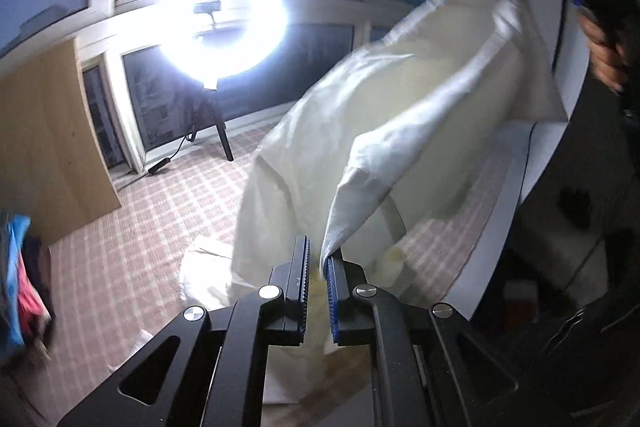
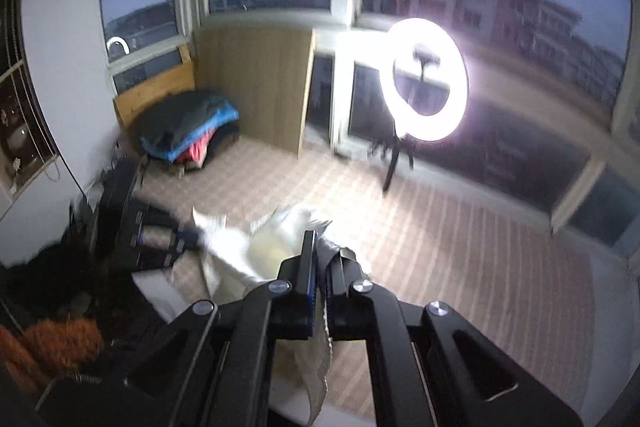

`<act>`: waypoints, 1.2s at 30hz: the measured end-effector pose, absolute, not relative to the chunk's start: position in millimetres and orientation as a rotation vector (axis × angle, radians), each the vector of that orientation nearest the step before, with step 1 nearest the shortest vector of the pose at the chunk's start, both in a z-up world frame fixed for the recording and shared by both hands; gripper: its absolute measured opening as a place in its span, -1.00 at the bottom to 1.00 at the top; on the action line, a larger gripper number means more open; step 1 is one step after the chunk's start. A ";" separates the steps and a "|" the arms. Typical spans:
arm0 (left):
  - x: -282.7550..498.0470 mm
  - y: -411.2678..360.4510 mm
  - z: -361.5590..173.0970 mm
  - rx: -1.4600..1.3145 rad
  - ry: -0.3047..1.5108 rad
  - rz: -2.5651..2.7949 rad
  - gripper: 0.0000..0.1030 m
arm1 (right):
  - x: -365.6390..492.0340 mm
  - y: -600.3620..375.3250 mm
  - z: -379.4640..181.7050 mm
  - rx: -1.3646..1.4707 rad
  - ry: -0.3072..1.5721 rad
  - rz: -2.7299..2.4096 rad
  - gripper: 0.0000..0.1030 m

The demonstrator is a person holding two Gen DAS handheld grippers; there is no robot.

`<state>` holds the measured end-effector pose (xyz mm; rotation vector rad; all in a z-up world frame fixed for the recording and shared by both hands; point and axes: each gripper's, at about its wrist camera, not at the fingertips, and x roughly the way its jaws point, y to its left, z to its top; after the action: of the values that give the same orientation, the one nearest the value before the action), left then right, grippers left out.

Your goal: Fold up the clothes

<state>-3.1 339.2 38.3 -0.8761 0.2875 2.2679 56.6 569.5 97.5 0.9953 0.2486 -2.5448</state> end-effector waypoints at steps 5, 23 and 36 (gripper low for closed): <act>-42.8 361.5 25.0 -0.954 0.397 2.174 -0.35 | 81.6 574.6 63.8 1.074 0.197 -2.550 -0.93; -13.7 375.9 192.3 -0.325 0.215 1.969 -0.99 | 80.0 494.4 344.8 0.417 0.861 -3.083 -0.95; 20.2 288.2 225.3 -0.342 0.211 2.059 -0.99 | 55.7 493.6 338.2 0.493 0.877 -3.101 -0.95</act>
<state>20.2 288.2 225.3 -0.3422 0.2113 2.0589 55.7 493.6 338.2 0.4928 0.8766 -3.1014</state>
